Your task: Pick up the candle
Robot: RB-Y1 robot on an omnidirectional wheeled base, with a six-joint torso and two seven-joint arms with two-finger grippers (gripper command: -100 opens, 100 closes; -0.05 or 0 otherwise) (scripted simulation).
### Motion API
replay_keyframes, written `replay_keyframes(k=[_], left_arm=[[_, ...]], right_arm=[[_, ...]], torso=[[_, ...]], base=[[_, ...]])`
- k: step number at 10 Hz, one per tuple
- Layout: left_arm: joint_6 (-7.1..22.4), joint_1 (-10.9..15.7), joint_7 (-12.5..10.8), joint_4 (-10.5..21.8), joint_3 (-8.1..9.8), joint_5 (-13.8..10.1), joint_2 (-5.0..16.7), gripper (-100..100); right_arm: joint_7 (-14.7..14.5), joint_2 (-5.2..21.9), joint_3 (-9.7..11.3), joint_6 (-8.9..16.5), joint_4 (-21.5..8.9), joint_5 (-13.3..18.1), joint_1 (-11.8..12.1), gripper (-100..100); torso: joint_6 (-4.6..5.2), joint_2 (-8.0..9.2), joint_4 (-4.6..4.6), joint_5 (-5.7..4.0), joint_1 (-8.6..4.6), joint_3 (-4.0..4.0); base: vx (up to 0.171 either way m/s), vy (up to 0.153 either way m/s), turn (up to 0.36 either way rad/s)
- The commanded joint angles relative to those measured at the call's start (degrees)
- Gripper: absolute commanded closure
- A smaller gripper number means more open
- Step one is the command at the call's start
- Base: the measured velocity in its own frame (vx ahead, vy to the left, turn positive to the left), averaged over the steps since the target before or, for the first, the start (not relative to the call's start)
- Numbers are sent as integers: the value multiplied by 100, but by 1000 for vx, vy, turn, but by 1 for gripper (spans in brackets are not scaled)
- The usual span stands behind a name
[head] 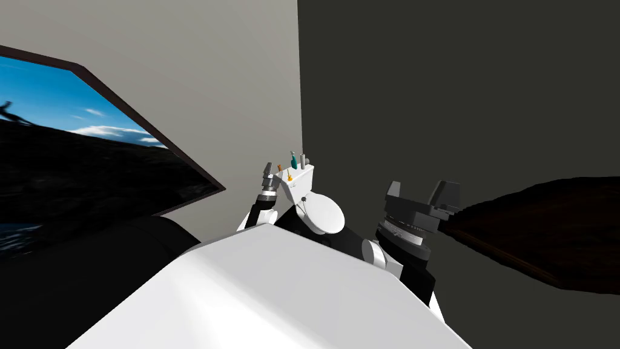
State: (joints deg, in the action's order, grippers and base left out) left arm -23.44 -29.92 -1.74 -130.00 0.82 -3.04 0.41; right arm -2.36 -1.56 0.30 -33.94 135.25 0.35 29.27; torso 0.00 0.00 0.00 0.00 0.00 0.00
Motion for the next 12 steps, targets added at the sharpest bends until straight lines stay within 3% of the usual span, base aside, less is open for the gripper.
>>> replay_keyframes(k=[1, 8, 12], left_arm=[[25, 5, 76, 51, -18, 4, 225, -100], [161, -7, 438, 369, -46, 145, 969, -100], [300, -21, 782, 790, -40, 485, 1509, -100]], right_arm=[[0, 0, 0, 0, 0, 0, 0, 0], [0, 1, -1, 0, 0, 0, -1, 0], [0, 1, -1, 0, 0, 0, -1, 0]], torso=[[0, 0, 0, 0, 0, 0], [0, 19, 4, 7, 29, 11], [0, 24, 5, 10, 41, 14]], base=[[-14, 14, 49], [-37, 56, 33], [-48, 110, -12]])
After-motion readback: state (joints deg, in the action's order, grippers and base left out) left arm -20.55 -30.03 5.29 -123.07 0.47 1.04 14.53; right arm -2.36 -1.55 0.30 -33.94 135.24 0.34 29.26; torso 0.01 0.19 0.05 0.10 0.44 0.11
